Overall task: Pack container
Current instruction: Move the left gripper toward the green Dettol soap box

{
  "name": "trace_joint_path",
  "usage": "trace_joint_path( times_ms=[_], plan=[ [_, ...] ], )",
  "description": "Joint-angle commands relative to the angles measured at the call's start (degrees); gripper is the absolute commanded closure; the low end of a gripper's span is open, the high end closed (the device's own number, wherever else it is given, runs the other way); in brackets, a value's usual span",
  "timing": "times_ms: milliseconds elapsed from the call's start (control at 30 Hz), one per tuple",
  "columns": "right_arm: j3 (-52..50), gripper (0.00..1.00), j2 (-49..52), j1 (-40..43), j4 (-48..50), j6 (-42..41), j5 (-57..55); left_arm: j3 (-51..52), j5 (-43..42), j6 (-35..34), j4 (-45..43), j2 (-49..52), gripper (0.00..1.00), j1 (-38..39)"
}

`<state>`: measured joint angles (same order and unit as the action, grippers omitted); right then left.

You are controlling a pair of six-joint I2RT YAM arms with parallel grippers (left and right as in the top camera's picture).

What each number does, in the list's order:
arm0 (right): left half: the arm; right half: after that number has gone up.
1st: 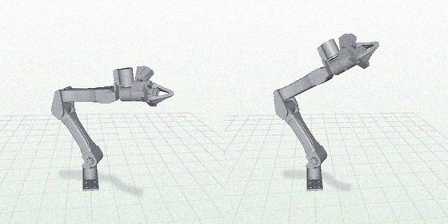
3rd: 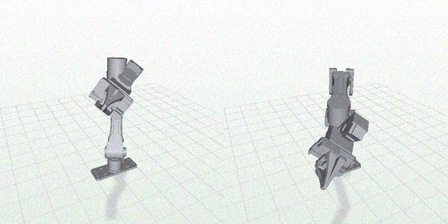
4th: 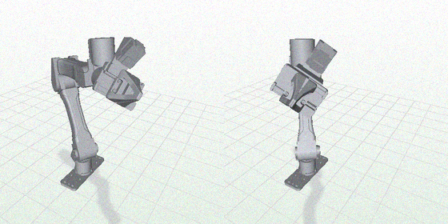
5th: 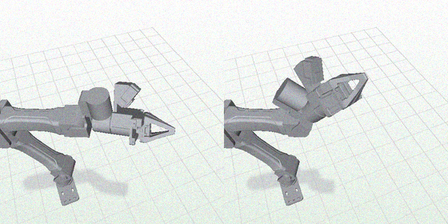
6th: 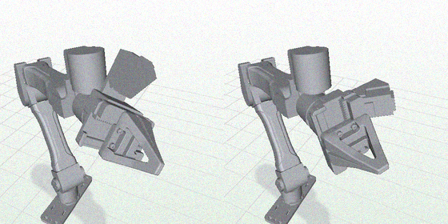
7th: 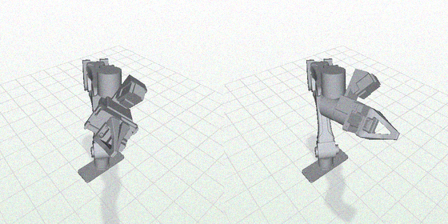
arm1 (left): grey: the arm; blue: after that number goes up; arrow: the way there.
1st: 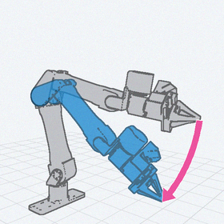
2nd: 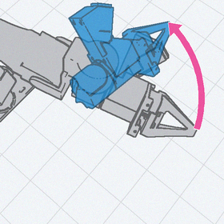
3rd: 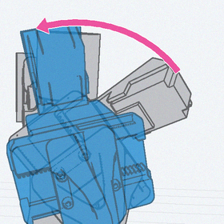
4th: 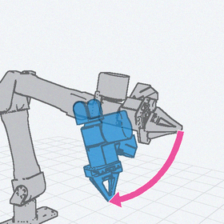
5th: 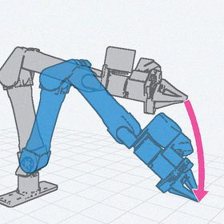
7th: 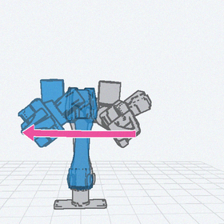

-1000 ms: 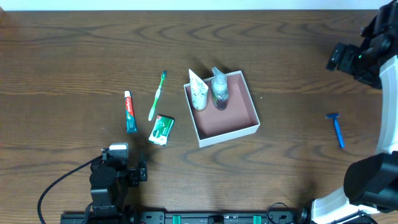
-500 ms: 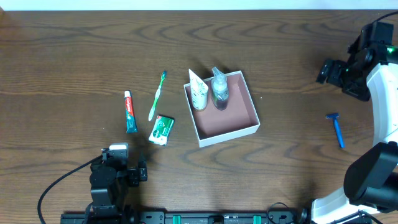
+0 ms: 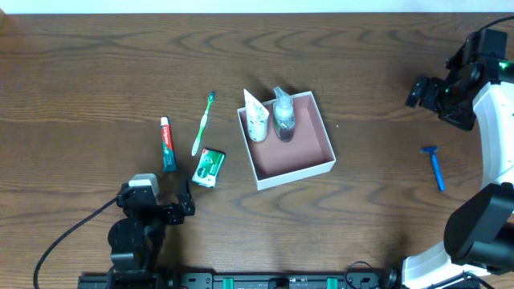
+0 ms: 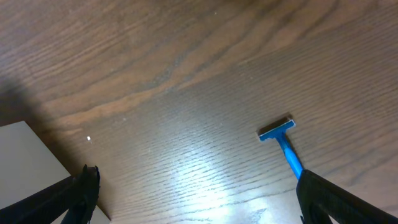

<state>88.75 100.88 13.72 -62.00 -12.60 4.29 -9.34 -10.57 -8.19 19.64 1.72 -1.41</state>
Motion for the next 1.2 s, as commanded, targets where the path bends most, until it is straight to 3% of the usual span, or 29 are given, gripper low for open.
trace_joint_path(
  times_ms=[0, 167, 300, 433, 600, 700, 833, 967, 1033, 1167],
  plan=[
    [-0.3, 0.01, 0.3, 0.5, 0.1, -0.7, 0.4, 0.3, -10.4, -5.7, -4.3, -0.4, 0.02, -0.1],
    [-0.3, 0.01, 0.3, 0.5, 0.1, -0.7, 0.4, -3.9, -13.0, -5.6, -4.2, 2.1, 0.02, -0.1],
    [-0.3, 0.01, 0.3, 0.5, 0.1, -0.7, 0.4, -12.4, -13.5, -5.2, 0.0, 11.8, 0.02, -0.1],
    [-0.3, 0.01, 0.3, 0.5, 0.1, -0.7, 0.4, -22.1, -20.9, 2.5, 4.3, 24.1, 0.02, -0.1],
    [-0.3, 0.01, 0.3, 0.5, 0.1, -0.7, 0.4, -28.5, -24.9, 5.7, 5.1, 34.0, 0.02, -0.1],
    [-0.3, 0.01, 0.3, 0.5, 0.1, -0.7, 0.4, -32.6, -18.3, 6.1, 10.9, 38.8, 0.02, -0.1],
    [-0.3, 0.01, 0.3, 0.5, 0.1, -0.7, 0.4, -42.6, -8.0, 6.4, 25.9, 47.5, 0.02, -0.1],
    [-0.3, 0.01, 0.3, 0.5, 0.1, -0.7, 0.4, -52.3, -8.3, 9.6, 37.7, 58.3, 0.02, 1.7],
    [-0.3, 0.01, 0.3, 0.5, 0.1, -0.7, 0.4, -55.6, -7.7, 10.1, 41.0, 63.8, 0.02, 4.4],
    [-0.3, 0.01, 0.3, 0.5, 0.1, -0.7, 0.4, -56.7, -4.4, 10.1, 39.5, 71.2, 0.02, 9.0]
  ],
)
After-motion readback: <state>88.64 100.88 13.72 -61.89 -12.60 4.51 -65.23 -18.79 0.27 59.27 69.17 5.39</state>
